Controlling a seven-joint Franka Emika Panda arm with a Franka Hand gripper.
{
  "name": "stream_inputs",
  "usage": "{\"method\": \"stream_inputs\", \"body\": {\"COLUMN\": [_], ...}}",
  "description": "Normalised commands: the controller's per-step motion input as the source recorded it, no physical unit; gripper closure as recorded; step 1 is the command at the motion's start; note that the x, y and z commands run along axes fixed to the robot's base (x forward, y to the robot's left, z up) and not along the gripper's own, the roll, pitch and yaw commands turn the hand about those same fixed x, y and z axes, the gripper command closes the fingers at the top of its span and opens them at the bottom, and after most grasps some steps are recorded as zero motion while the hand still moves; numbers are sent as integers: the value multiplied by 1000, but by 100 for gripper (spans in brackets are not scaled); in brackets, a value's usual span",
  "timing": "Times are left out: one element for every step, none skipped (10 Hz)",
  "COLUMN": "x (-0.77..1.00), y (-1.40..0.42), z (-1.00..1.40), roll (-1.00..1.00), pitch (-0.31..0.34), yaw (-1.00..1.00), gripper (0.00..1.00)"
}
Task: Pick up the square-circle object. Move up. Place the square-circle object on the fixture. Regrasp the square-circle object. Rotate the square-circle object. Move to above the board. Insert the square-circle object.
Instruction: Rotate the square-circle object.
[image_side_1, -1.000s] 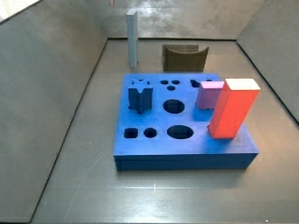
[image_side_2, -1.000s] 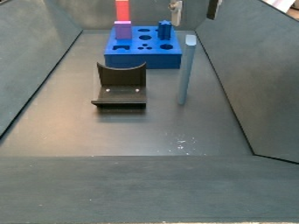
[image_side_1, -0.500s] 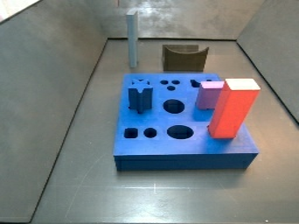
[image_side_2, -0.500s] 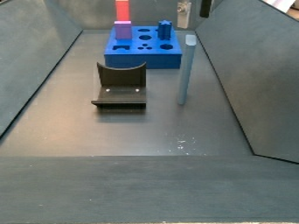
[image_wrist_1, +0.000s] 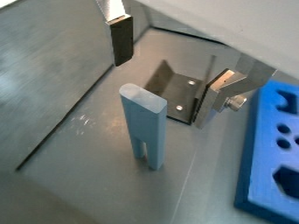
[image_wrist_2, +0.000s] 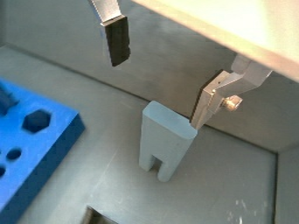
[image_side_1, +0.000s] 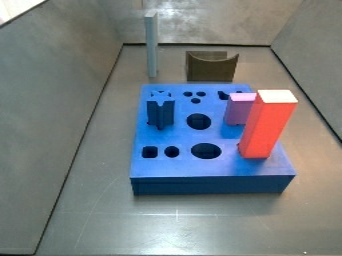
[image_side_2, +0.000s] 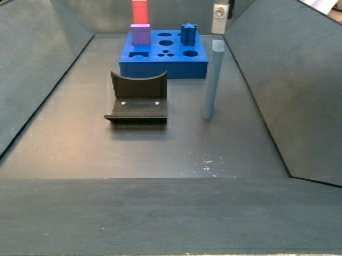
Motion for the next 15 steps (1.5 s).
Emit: {"method": "stream_inputs", "body": {"x": [33,33,33,34,34,34,34,34,34,34,34,34,34,34,34], "y": [-3,-3,-3,-3,-3,-3,-3,-3,-3,-3,-3,-3,-3,-3,-3], "z": [-12,-12,-12,-12,-12,-12,-12,-11,-11,-11,-11,-11,-11,-10,-10], "roll": [-20,-21,-22,-23,-24,-25,-26,-27,-28,-30,-31,-34,-36,-37,-42], "pitch": [9,9,9,10,10,11,11,12,12,13,14,15,16,16,18], "yaw": [1000,1000,1000,1000,1000,1000,1000,1000,1000,1000,1000,1000,1000,1000,1000], "gripper": [0,0,0,0,0,0,0,0,0,0,0,0,0,0,0]}}
